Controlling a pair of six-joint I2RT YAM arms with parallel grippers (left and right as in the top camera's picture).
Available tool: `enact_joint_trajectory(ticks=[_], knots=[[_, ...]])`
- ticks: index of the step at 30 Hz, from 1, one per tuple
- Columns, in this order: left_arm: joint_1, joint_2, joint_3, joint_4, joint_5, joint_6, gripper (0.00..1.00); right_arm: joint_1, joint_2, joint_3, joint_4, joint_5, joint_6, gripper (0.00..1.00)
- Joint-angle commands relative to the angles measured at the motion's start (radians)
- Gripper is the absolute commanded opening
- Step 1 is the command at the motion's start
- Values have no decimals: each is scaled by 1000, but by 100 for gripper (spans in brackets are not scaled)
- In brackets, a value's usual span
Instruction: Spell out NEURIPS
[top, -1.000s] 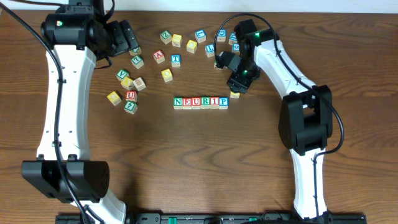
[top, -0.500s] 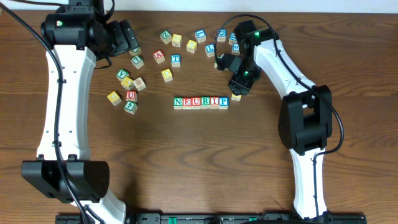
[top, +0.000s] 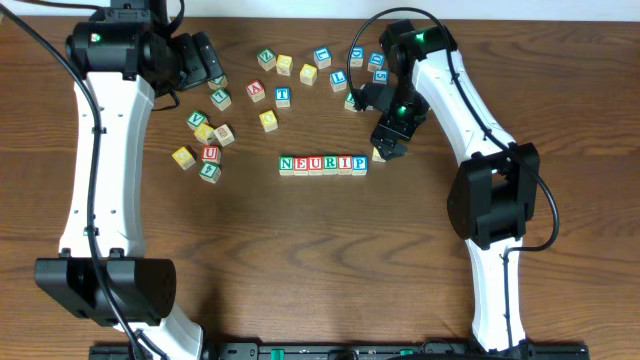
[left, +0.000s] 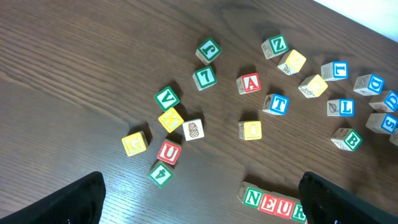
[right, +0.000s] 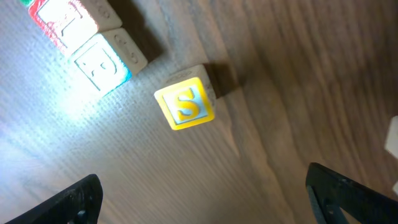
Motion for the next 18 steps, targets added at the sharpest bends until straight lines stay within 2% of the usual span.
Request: enact_joint_trajectory(ticks=[1, 7, 11, 18], knots=[[5, 8, -6, -3, -13, 10, 98, 2, 0, -14, -2, -61, 8, 99], [4, 8, -6, -3, -13, 10, 98, 2, 0, -104, 85, -77, -14, 99], [4, 8, -6, -3, -13, 10, 98, 2, 0, -177, 174, -76, -35, 92], [4, 8, -6, -3, -13, 10, 98, 1, 0, -229, 285, -73, -42, 86]])
